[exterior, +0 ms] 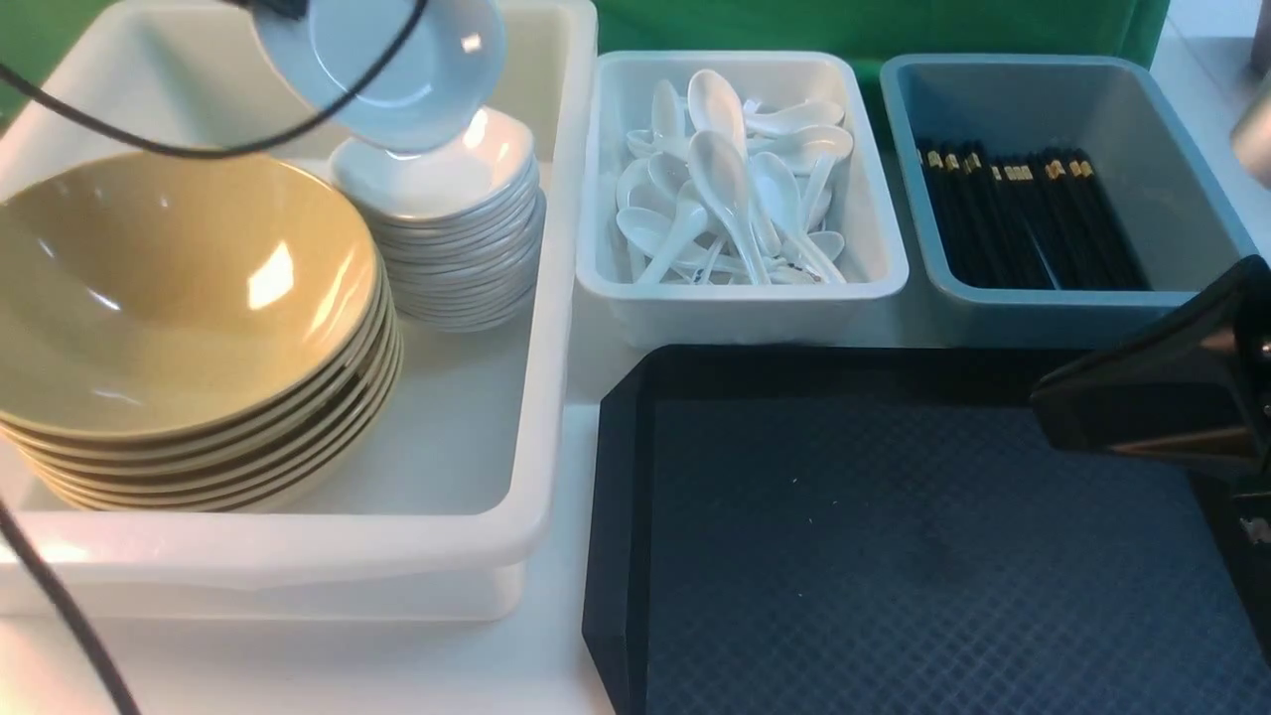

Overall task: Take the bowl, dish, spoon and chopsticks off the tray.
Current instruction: Use the left arm to put the plate into the large storage box on the left

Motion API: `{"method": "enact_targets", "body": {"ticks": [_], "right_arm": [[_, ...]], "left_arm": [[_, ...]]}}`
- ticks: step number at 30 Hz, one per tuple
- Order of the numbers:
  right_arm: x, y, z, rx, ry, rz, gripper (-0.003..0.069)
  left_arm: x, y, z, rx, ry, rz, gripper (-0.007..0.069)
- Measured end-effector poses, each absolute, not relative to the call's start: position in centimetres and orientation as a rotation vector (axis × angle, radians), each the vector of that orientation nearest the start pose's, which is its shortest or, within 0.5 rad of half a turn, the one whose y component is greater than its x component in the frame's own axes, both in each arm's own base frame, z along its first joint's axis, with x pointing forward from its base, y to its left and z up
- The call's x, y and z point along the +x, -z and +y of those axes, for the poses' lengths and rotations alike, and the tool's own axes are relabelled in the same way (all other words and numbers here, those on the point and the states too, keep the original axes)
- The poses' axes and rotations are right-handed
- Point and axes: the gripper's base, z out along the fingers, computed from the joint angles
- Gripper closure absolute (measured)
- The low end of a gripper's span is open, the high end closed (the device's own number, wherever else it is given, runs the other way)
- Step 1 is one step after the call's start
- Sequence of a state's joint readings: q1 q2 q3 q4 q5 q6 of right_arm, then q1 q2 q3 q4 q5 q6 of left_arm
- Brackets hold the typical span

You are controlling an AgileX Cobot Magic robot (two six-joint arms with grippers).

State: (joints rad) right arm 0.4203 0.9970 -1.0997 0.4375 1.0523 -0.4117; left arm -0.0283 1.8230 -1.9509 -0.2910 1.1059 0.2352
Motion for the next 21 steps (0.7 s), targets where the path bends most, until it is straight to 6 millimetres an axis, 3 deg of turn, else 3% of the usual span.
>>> {"method": "enact_targets", "body": {"ticks": [5,10,17,19,21], "right_arm": [[15.0,-38.8,10.4,-0.878,-0.563,2.219,0.0620],[15.0,-38.8,10.4,-0.878,-0.563,2.219,0.0620],[15.0,-38.8,10.4,-0.877,-0.561,2.216,0.0619],[15.0,-38.8,10.3,-0.877,-0.557,2.216,0.0618],[15.0,-38.8,10.3,-0.878,-0.555,2.217,0.0618]], "left_arm": [[44.0,-34.4,-3.8,0.325,0.301,2.456,0.0617],[45.5,-32.0,-3.5,0.343,0.250,2.472,0.0556],[46.5,-31.1,-3.4,0.427,0.188,2.428,0.0253],[46.4,-31.6,-3.3,0.426,0.181,2.411,0.0137],[46.2,-32.6,-3.3,0.406,0.183,2.403,0.0080]]}}
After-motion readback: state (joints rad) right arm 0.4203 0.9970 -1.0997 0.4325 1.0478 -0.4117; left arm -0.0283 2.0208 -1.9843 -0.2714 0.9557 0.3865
